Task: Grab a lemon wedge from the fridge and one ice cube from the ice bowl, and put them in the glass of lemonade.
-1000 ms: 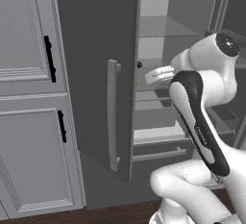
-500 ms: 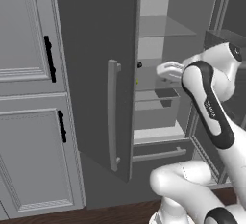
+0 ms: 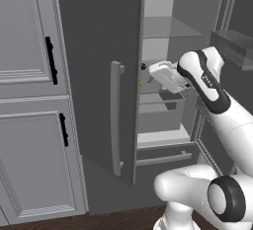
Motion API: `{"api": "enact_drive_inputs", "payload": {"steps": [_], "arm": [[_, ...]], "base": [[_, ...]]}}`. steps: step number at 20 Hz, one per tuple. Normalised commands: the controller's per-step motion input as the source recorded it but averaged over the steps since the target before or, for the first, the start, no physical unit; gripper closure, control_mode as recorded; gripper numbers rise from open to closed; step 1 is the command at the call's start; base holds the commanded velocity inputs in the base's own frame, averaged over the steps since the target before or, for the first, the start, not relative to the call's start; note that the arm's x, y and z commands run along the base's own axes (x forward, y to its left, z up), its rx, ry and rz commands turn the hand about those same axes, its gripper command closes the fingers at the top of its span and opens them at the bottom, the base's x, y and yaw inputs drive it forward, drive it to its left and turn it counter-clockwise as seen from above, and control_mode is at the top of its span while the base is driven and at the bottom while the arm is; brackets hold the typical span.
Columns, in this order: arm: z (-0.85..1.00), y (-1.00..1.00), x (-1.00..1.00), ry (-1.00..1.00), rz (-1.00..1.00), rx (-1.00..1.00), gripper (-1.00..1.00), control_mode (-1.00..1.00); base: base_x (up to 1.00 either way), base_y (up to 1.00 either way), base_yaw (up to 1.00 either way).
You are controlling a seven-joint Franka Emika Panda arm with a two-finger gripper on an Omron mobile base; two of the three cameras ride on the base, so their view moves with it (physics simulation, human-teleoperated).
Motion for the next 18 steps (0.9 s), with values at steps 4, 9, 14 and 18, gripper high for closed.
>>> {"api": "enact_drive_inputs", "payload": {"steps": [4, 9, 14, 18], "arm": [[-0.15, 0.07, 0.39, 0.04, 0.12, 0.0, -1.0, -1.0], [-0.39, 0.15, 0.76, 0.0, 0.0, 0.0, -1.0, -1.0], [-0.4, 0.49, 0.56, 0.0, 0.0, 0.0, -1.0, -1.0], [-0.09, 0.67, 0.12, 0.0, 0.0, 0.01, -1.0, -1.0]], "base": [[0.0, 0.0, 0.0], [0.0, 0.0, 0.0], [0.0, 0.0, 0.0], [0.0, 0.0, 0.0]]}}
